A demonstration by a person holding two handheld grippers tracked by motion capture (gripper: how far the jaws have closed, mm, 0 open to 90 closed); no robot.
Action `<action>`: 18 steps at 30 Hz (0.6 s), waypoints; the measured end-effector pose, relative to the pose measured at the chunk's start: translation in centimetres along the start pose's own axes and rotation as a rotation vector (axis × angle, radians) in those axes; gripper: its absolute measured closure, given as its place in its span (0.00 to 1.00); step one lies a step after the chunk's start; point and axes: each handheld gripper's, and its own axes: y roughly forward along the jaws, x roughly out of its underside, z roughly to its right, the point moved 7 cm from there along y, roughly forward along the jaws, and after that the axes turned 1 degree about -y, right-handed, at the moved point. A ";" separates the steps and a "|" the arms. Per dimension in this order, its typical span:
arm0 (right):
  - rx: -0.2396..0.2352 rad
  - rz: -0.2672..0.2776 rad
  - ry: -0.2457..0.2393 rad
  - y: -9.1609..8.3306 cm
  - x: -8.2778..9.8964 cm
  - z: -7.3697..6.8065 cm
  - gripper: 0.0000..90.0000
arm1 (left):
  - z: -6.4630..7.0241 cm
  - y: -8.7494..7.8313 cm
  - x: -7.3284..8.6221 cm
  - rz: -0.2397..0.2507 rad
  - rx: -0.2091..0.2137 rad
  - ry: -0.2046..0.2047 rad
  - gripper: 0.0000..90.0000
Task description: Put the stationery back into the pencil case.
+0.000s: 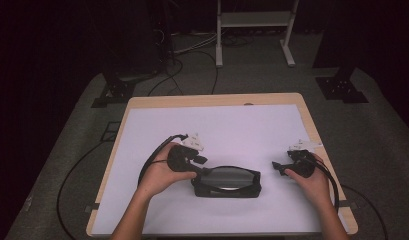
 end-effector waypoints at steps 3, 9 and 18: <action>0.000 0.000 0.000 0.0 0.0 0.0 0.20 | -0.4 -0.6 0.5 0.011 -0.019 -0.017 0.50; 0.000 0.000 0.000 0.0 0.0 0.0 0.20 | -1.6 -1.7 1.6 0.028 -0.071 -0.032 0.39; 0.000 0.000 0.000 0.0 0.0 0.0 0.20 | -3.4 -3.2 3.3 0.044 -0.147 -0.074 0.26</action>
